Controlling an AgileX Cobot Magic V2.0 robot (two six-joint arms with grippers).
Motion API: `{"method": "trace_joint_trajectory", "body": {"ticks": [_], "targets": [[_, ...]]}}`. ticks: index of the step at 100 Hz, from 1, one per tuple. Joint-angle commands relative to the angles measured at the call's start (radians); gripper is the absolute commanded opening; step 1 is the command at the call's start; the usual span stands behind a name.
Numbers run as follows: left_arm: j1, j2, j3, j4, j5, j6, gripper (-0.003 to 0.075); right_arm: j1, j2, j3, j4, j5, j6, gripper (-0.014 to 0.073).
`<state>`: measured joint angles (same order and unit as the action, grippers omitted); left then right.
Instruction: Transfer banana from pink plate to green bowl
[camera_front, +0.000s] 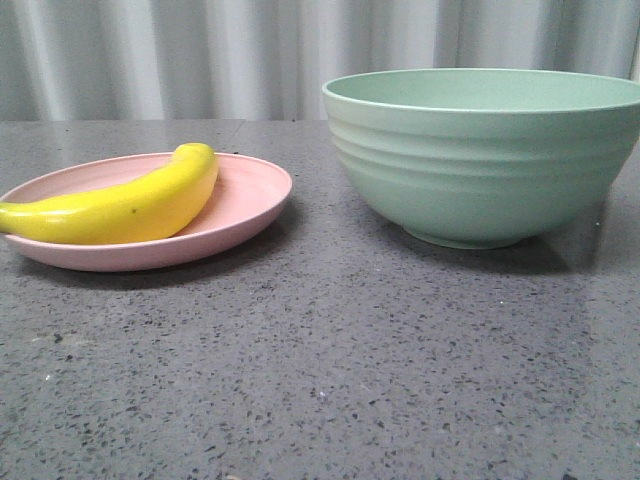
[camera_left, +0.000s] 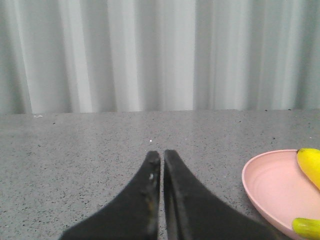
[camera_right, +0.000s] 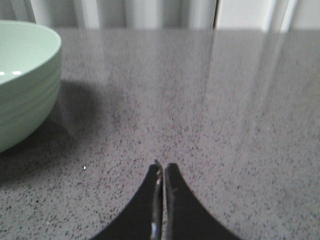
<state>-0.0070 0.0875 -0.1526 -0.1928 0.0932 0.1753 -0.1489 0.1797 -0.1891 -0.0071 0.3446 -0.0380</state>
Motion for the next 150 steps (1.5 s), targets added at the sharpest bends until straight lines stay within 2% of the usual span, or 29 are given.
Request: {"method": "trace_joint_trajectory", "body": {"ticks": [1, 16, 31, 38, 53, 60, 70, 83, 137, 150], "targets": [[0.003, 0.084, -0.089, -0.008, -0.058, -0.006, -0.002, -0.006, 0.09, -0.088, 0.038, -0.013, 0.0, -0.0061], [0.003, 0.199, -0.156, -0.008, -0.054, -0.006, -0.002, -0.006, 0.207, -0.139, 0.074, 0.018, 0.0, -0.0062], [0.003, 0.278, -0.179, -0.063, -0.093, -0.006, 0.0001, -0.003, 0.23, -0.139, 0.076, 0.002, 0.0, -0.0062], [0.003, 0.294, -0.179, -0.063, -0.109, -0.006, 0.0092, -0.003, 0.23, -0.135, 0.076, 0.002, 0.0, -0.0062], [0.003, 0.304, -0.175, -0.063, -0.129, -0.006, 0.0435, -0.003, 0.23, -0.128, 0.076, -0.031, 0.0, -0.0062], [-0.001, 0.313, -0.175, -0.063, -0.156, -0.006, 0.0516, -0.003, 0.23, -0.126, 0.076, -0.041, 0.0, -0.0062], [-0.014, 0.331, -0.19, -0.063, -0.147, -0.006, 0.0512, -0.003, 0.23, -0.126, 0.076, -0.046, 0.0, -0.0062], [-0.066, 0.4, -0.264, -0.063, -0.036, -0.006, 0.0485, -0.003, 0.23, -0.126, 0.076, -0.048, 0.0, -0.0062], [-0.444, 0.929, -0.707, -0.059, 0.411, 0.01, 0.0472, -0.003, 0.23, -0.126, 0.076, -0.054, 0.0, -0.0062], [-0.495, 1.07, -0.777, -0.059, 0.49, 0.022, 0.0472, -0.003, 0.23, -0.126, 0.076, -0.054, 0.0, -0.0062]]}}
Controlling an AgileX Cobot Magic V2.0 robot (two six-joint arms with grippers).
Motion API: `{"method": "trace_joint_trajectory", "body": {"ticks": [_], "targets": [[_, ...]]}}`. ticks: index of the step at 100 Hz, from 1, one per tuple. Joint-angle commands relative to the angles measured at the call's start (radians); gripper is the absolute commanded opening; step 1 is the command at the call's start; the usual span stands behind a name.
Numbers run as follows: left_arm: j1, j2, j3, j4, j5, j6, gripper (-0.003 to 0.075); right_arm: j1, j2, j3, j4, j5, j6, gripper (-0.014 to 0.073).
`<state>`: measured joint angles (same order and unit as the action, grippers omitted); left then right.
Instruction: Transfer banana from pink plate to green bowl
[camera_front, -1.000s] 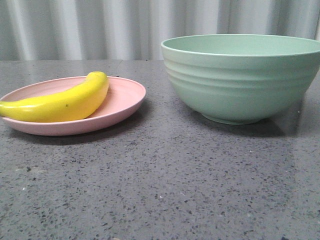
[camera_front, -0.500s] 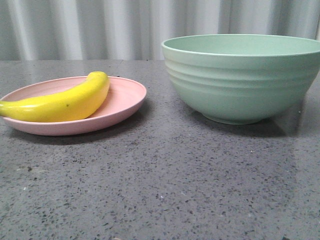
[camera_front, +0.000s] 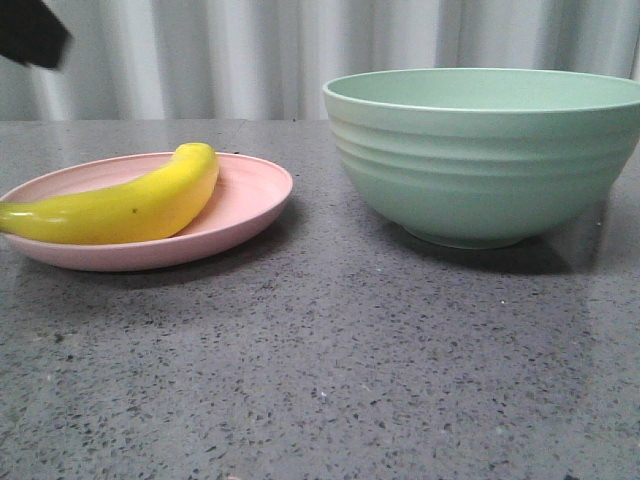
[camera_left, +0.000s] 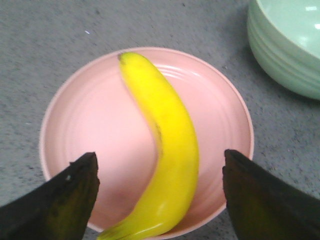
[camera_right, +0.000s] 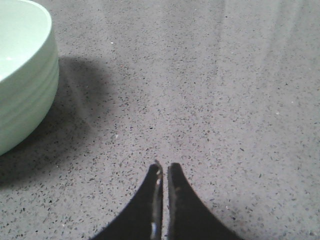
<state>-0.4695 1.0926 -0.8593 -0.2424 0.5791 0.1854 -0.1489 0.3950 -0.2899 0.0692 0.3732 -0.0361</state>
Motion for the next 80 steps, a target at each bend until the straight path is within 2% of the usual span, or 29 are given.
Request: {"method": "trace_joint_trajectory", "body": {"ticks": [1, 14, 35, 80], "targets": [[-0.036, 0.072, -0.074, -0.009, 0.008, 0.016, 0.0472, -0.003, 0.014, -0.025, -0.001, -0.082, -0.001, -0.0062], [-0.048, 0.191, -0.121, -0.009, 0.061, 0.02, 0.0472, -0.003, 0.014, -0.025, -0.001, -0.082, -0.001, -0.0062], [-0.048, 0.303, -0.157, -0.009, 0.061, 0.02, 0.0472, -0.003, 0.014, -0.025, -0.001, -0.082, -0.001, -0.0062], [-0.048, 0.355, -0.168, -0.009, 0.039, 0.02, 0.0467, -0.003, 0.014, -0.025, -0.001, -0.082, -0.001, -0.0062]]}}
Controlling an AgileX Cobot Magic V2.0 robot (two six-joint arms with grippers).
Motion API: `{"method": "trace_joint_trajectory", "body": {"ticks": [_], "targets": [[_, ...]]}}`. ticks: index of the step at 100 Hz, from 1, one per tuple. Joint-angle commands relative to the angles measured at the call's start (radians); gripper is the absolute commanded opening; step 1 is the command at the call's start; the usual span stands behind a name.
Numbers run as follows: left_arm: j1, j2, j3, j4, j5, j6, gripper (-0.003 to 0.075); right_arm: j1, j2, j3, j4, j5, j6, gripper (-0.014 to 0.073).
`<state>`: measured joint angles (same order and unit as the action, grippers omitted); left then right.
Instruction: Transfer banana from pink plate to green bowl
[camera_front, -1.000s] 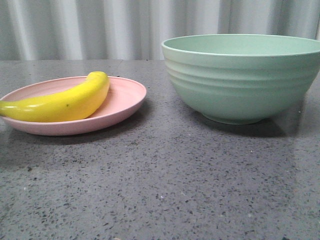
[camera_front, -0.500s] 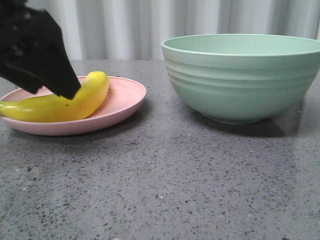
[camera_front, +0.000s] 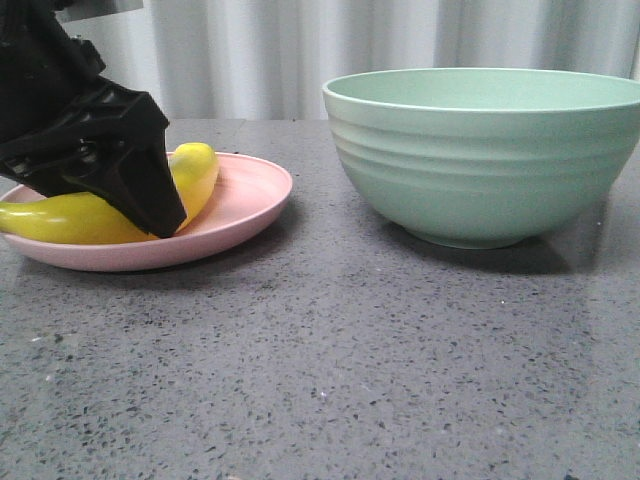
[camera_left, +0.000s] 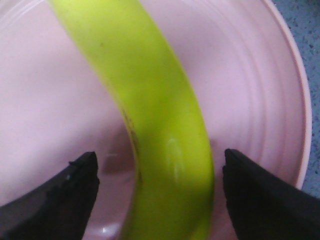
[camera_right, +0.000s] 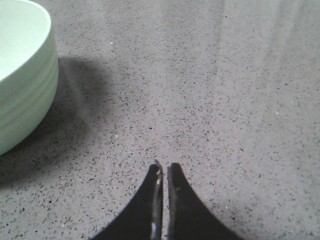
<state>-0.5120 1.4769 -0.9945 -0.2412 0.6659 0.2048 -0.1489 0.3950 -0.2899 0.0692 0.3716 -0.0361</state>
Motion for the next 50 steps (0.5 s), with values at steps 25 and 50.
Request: {"method": "trace_joint_trajectory", "body": {"ticks": [25, 50], "targets": [[-0.006, -0.03, -0.033, -0.011, -0.048, 0.001, 0.0335, -0.003, 0.014, -0.025, -0.001, -0.081, -0.001, -0.0062], [-0.006, -0.03, -0.033, -0.011, -0.048, 0.001, 0.026, -0.003, 0.014, -0.025, 0.005, -0.094, -0.001, -0.0062]]}}
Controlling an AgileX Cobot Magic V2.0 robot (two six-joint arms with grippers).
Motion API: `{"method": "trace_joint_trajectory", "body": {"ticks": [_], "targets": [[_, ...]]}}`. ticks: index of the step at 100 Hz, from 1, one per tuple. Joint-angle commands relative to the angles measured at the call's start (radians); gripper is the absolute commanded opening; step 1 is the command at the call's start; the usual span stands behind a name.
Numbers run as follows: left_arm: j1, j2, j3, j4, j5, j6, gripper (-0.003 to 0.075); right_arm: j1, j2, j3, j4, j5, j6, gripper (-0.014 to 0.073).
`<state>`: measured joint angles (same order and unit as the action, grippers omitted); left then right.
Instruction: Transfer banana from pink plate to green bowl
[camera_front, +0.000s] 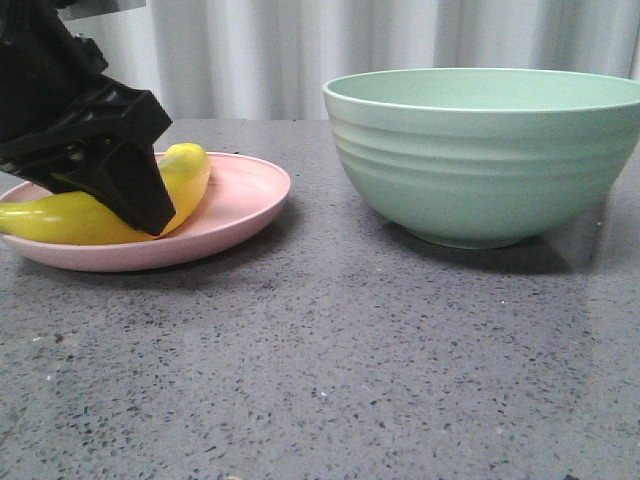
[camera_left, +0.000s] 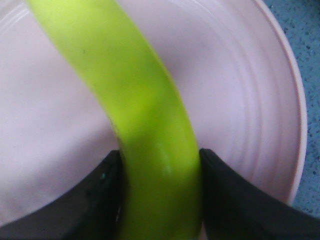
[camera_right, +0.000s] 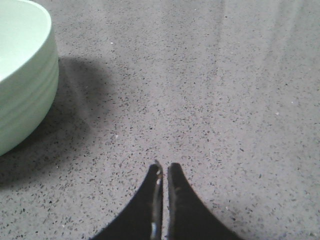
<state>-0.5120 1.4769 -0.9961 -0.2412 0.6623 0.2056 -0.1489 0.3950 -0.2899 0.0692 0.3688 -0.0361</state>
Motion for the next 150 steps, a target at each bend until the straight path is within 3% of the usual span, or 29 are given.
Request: {"method": "trace_joint_trajectory", "body": {"ticks": [1, 29, 56, 68, 80, 92, 120, 150], "targets": [[-0.006, -0.03, -0.034, -0.011, -0.044, 0.0, 0.026, -0.003, 0.014, -0.025, 0.007, -0.091, -0.001, -0.0062], [-0.022, -0.068, -0.139, -0.016, 0.024, 0.002, 0.026, 0.045, 0.021, -0.134, 0.005, 0.073, -0.012, -0.0062], [-0.173, -0.104, -0.273, -0.036, 0.07, 0.006, 0.026, 0.187, 0.189, -0.386, 0.007, 0.279, -0.012, -0.0039], [-0.248, -0.104, -0.298, -0.038, 0.066, 0.006, 0.026, 0.265, 0.287, -0.511, 0.026, 0.335, -0.012, 0.0121], [-0.307, -0.102, -0.3, -0.038, 0.057, 0.006, 0.026, 0.341, 0.389, -0.63, 0.084, 0.351, -0.012, 0.0366], [-0.348, -0.098, -0.3, -0.067, 0.057, 0.006, 0.026, 0.397, 0.503, -0.734, 0.183, 0.351, -0.012, 0.0484], [-0.395, -0.081, -0.3, -0.095, 0.053, 0.006, 0.026, 0.418, 0.767, -0.854, 0.513, 0.354, -0.012, 0.0484], [-0.399, -0.076, -0.3, -0.111, 0.053, 0.006, 0.026, 0.418, 0.899, -0.859, 0.601, 0.336, -0.012, 0.0481]]}}
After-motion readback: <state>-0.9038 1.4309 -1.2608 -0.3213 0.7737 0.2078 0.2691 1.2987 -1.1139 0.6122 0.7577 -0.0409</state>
